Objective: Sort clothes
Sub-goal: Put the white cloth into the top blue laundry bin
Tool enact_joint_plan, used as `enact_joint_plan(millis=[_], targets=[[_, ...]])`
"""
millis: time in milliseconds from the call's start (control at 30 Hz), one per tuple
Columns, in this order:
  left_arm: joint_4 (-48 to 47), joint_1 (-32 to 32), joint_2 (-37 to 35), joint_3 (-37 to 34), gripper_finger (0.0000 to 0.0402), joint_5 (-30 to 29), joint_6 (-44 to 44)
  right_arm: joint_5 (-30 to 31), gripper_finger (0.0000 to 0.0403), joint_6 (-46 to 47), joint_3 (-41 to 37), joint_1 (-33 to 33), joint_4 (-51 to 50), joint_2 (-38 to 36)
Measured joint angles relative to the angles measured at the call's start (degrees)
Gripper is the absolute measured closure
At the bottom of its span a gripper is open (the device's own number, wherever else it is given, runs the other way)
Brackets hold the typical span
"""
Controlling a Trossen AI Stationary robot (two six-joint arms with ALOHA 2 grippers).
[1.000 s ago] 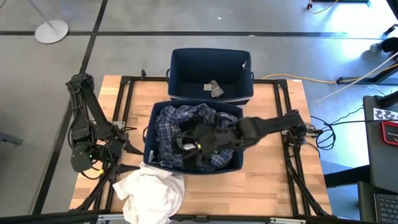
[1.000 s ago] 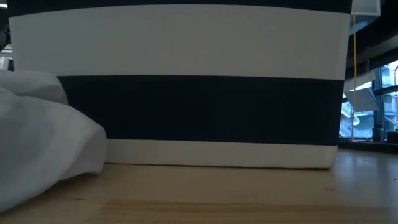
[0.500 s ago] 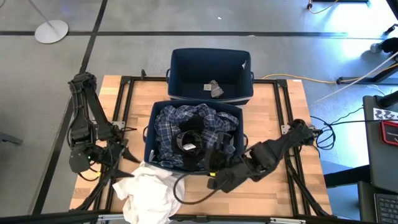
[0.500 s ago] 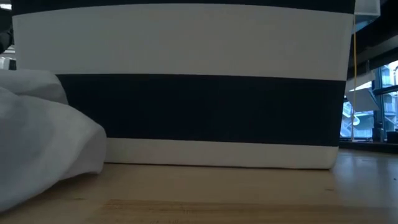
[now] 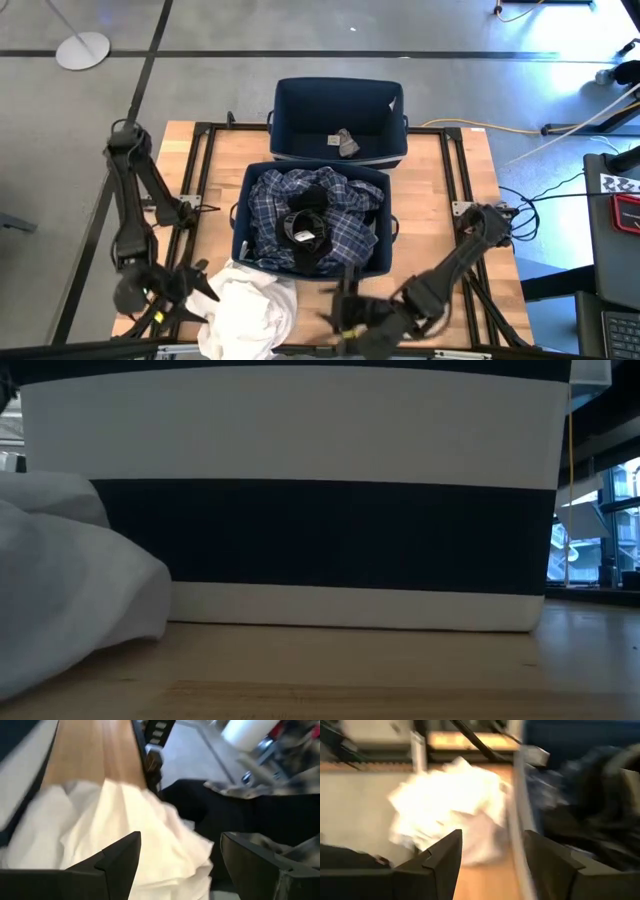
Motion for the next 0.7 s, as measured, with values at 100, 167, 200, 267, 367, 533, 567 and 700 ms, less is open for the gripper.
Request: enact_joint_plan(millis=[100, 167, 200, 267, 367, 533, 567, 700], targets=[[1.7, 0.0, 5.2, 0.0, 0.0139, 0.0, -2.1, 0.3, 0.0189, -2.3, -3.5, 2.4, 9.9, 0.0], [4.1, 0.2, 8.3, 0.0, 0.0139, 0.0, -2.3, 0.8, 0.0189, -4.7, -5.2, 3.9, 13.5, 0.0], [5.8, 0.3, 9.7, 0.0, 0.0139, -0.1, -1.5, 1.2, 0.0189, -5.3, -5.8, 4.5, 14.9, 0.0], [9.7, 0.6, 12.4, 0.0, 0.0139, 0.0, 0.0, 3.7, 0.0189, -6.5, -7.1, 5.5, 17.1, 0.0], [16.1, 0.7, 15.8, 0.0, 0.0139, -0.1, 3.5, 10.2, 0.0189, -6.8, -9.4, 6.8, 18.0, 0.0], [18.0, 1.4, 20.3, 0.1, 0.0139, -0.2, 5.0, 16.6, 0.0189, -6.4, -14.7, 7.0, 22.0, 0.3], [17.5, 1.8, 21.3, 0.1, 0.0139, -0.2, 4.3, 16.9, 0.0189, -6.4, -16.1, 7.0, 23.8, 0.3], [16.7, 4.1, 26.3, 0.1, 0.0139, -0.2, 3.3, 18.7, 0.0189, -8.1, -20.6, 6.0, 30.9, 0.4]])
